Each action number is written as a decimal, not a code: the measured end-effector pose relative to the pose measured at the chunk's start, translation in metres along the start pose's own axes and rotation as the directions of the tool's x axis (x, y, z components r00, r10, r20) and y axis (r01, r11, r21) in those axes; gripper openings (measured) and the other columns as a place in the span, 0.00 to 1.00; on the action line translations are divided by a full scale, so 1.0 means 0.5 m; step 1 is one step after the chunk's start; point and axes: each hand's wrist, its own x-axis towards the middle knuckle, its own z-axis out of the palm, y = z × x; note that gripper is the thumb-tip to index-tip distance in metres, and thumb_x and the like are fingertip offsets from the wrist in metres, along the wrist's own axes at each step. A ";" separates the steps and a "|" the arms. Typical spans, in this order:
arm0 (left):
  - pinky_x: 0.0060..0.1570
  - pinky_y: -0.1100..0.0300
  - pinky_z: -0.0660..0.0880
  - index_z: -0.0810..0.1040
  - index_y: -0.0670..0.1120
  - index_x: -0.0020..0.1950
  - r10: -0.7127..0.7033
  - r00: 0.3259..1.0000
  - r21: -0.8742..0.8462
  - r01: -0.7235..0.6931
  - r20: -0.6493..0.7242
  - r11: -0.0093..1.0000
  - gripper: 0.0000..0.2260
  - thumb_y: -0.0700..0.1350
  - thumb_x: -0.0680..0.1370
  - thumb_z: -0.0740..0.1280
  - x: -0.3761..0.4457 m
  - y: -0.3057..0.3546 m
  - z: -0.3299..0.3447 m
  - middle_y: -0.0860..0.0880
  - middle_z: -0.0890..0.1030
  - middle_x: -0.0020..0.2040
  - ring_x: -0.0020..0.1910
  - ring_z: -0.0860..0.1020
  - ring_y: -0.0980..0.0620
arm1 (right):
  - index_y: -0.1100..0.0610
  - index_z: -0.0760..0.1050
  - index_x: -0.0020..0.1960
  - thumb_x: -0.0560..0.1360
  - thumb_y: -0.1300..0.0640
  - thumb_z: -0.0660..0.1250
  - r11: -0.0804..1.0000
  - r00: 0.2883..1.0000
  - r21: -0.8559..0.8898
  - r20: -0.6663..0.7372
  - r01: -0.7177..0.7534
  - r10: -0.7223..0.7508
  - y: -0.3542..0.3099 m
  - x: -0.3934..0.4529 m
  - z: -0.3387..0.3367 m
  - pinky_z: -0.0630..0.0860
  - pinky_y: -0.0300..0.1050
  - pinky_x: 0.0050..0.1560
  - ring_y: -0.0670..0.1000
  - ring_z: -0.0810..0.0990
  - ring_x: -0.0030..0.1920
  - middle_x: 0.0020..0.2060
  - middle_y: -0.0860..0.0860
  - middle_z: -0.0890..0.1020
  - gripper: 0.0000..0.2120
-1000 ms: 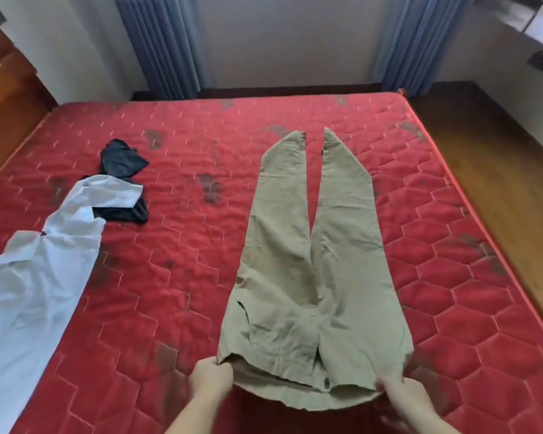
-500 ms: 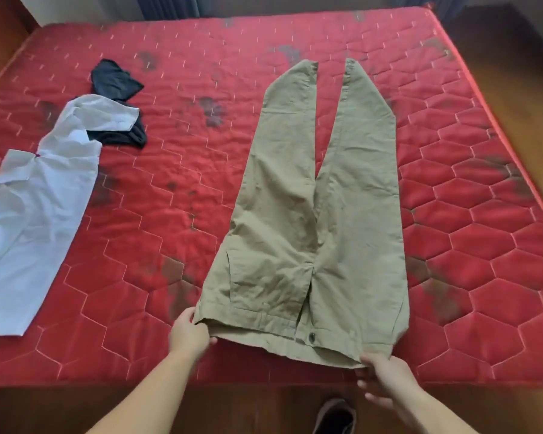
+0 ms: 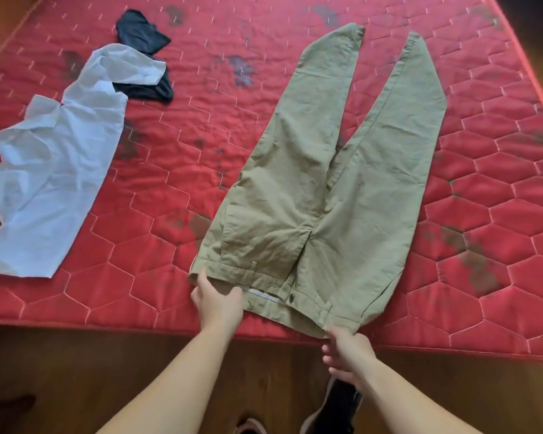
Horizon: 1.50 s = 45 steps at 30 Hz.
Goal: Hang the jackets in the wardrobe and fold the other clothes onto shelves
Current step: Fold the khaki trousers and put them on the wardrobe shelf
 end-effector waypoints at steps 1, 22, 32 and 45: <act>0.66 0.50 0.67 0.56 0.57 0.77 0.061 0.997 0.064 -0.063 0.037 0.996 0.34 0.43 0.75 0.66 -0.016 0.005 0.015 0.46 0.60 0.73 0.67 0.69 0.43 | 0.58 0.78 0.52 0.74 0.48 0.69 0.999 1.000 -0.037 0.016 -0.010 0.011 -0.004 -0.003 -0.018 0.77 0.44 0.40 0.52 0.81 0.36 0.40 0.53 0.83 0.14; 0.69 0.52 0.65 0.63 0.59 0.74 0.262 0.825 0.433 -0.500 0.501 0.750 0.29 0.49 0.74 0.65 -0.118 0.282 0.626 0.58 0.65 0.72 0.70 0.65 0.51 | 0.57 0.77 0.59 0.73 0.54 0.70 0.915 0.942 -0.264 -0.054 0.306 -0.331 -0.427 0.260 -0.434 0.79 0.50 0.54 0.51 0.81 0.48 0.45 0.50 0.83 0.16; 0.76 0.46 0.49 0.55 0.61 0.77 0.378 0.760 0.551 -0.646 0.529 0.528 0.26 0.48 0.80 0.56 0.082 0.460 0.727 0.54 0.51 0.80 0.79 0.48 0.51 | 0.57 0.78 0.53 0.75 0.57 0.69 0.950 0.965 0.170 -0.012 0.261 -0.262 -0.693 0.402 -0.422 0.76 0.46 0.46 0.52 0.82 0.47 0.47 0.53 0.84 0.08; 0.72 0.40 0.38 0.56 0.61 0.77 0.689 0.553 0.602 -0.771 0.469 0.209 0.29 0.65 0.77 0.50 0.279 0.658 0.994 0.50 0.54 0.80 0.79 0.48 0.46 | 0.62 0.77 0.62 0.80 0.53 0.59 0.865 0.905 0.406 0.172 0.295 -0.389 -1.126 0.569 -0.528 0.78 0.50 0.47 0.57 0.83 0.53 0.54 0.60 0.83 0.18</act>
